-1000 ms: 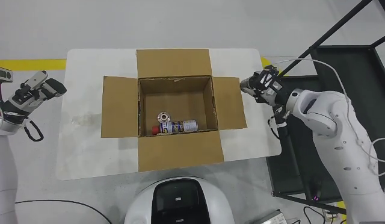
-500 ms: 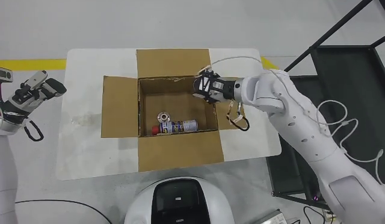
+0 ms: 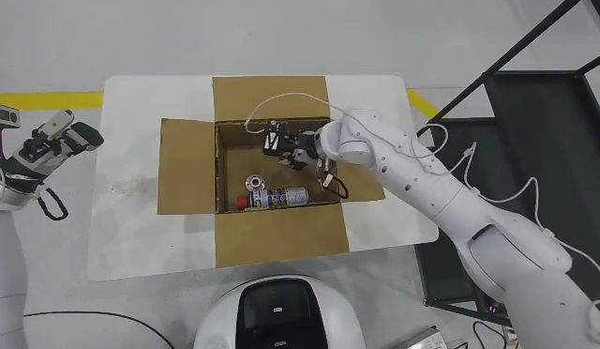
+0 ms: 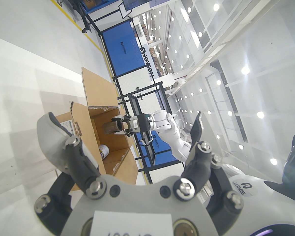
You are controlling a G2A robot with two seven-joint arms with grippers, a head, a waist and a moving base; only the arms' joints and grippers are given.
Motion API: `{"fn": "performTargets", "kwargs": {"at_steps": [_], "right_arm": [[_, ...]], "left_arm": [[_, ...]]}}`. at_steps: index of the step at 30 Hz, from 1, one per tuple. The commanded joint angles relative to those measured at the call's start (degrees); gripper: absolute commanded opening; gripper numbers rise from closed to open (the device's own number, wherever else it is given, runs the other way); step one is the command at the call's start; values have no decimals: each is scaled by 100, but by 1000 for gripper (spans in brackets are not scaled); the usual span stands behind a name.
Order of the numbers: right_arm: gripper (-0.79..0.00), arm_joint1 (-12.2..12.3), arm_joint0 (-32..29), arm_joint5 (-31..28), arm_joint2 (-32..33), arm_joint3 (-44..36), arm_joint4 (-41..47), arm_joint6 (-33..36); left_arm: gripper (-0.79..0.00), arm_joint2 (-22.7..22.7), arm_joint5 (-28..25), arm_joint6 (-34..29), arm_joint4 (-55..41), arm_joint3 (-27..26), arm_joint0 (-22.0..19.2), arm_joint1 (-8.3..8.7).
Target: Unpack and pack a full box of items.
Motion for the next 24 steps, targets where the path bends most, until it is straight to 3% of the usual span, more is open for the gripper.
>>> {"fn": "performTargets", "kwargs": {"at_steps": [1, 6, 7, 8, 9, 11, 18, 24], "right_arm": [[-785, -82, 60, -29, -118, 209, -31, 54], [-785, -262, 189, -65, -313, 660, -154, 9], [-677, -297, 211, -71, -344, 741, -176, -10], [-422, -331, 232, -64, -375, 818, -205, -21], [-240, -365, 248, -68, -406, 893, -220, -31], [0, -434, 275, -84, -457, 1034, -221, -69], [0, -549, 332, -298, -378, 1157, -68, -466], [0, -241, 49, -778, 297, 378, 391, -689]], "left_arm": [[0, 0, 0, 0, 0, 0, 0, 0], [0, 0, 0, 0, 0, 0, 0, 0], [0, 0, 0, 0, 0, 0, 0, 0], [0, 0, 0, 0, 0, 0, 0, 0], [0, 0, 0, 0, 0, 0, 0, 0], [0, 0, 0, 0, 0, 0, 0, 0], [0, 0, 0, 0, 0, 0, 0, 0], [0, 156, 23, 304, 368, 28, 10, 14]]}}
